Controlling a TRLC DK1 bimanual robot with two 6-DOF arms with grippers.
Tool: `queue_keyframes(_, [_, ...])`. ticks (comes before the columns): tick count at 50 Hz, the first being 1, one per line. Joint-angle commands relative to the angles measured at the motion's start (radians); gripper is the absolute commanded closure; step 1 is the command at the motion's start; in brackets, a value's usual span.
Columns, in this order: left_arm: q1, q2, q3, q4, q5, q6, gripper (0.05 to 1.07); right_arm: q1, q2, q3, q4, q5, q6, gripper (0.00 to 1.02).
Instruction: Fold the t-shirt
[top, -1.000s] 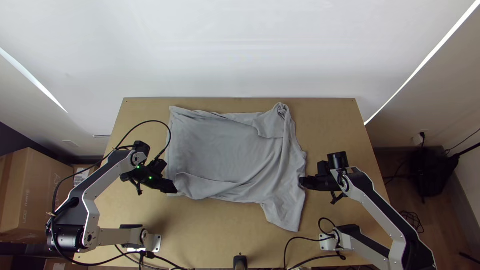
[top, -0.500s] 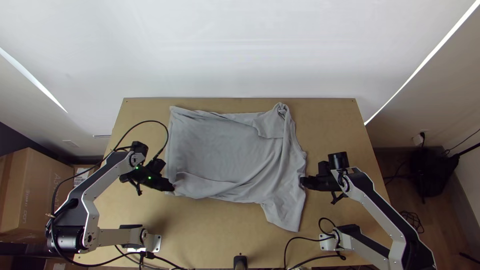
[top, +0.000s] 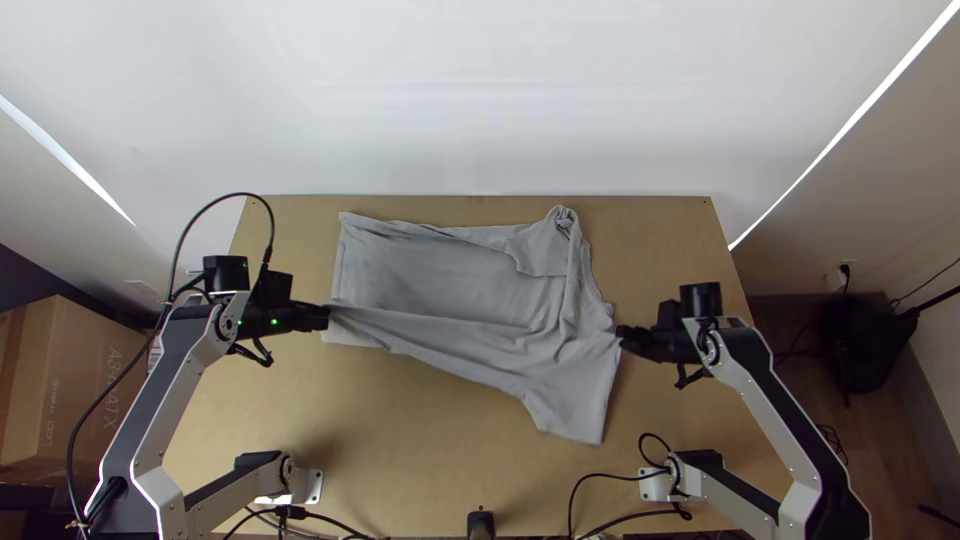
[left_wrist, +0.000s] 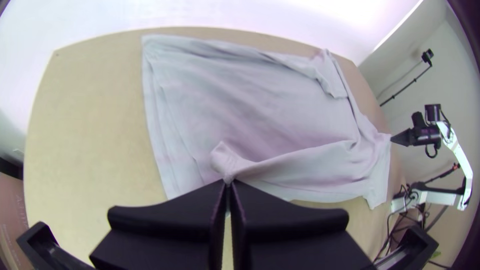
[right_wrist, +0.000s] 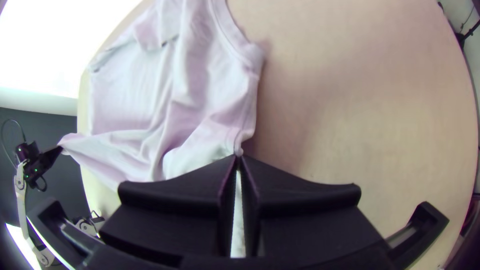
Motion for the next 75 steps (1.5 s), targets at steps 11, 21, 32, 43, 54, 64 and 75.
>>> queue_keyframes(11, [0.105, -0.011, 0.156, 0.084, -0.047, -0.108, 1.05, -0.004, -0.005, 0.319, -0.009, -0.005, 0.031, 1.00])
queue_keyframes(21, [0.120, -0.022, 0.320, 0.147, -0.077, -0.141, 1.05, -0.013, 0.057, 0.500, 0.078, -0.005, -0.023, 1.00])
queue_keyframes(32, [0.123, 0.106, 0.660, 0.167, -0.113, -0.209, 1.05, -0.093, 0.247, 0.900, 0.130, 0.011, -0.057, 1.00])
queue_keyframes(43, [0.123, 0.248, 0.984, 0.210, -0.185, -0.273, 1.05, -0.105, 0.482, 1.382, 0.124, 0.040, -0.072, 1.00])
queue_keyframes(54, [0.123, 0.294, 1.166, 0.221, -0.215, -0.287, 1.05, -0.099, 0.485, 1.499, 0.223, 0.058, -0.069, 1.00])
queue_keyframes(64, [0.134, 0.176, 1.185, 0.216, -0.228, -0.326, 1.05, -0.097, 0.288, 1.430, 0.233, 0.058, -0.038, 1.00])
queue_keyframes(75, [0.168, 0.002, 1.180, 0.211, -0.228, -0.367, 1.05, -0.097, -0.038, 1.233, 0.345, 0.058, -0.009, 1.00])
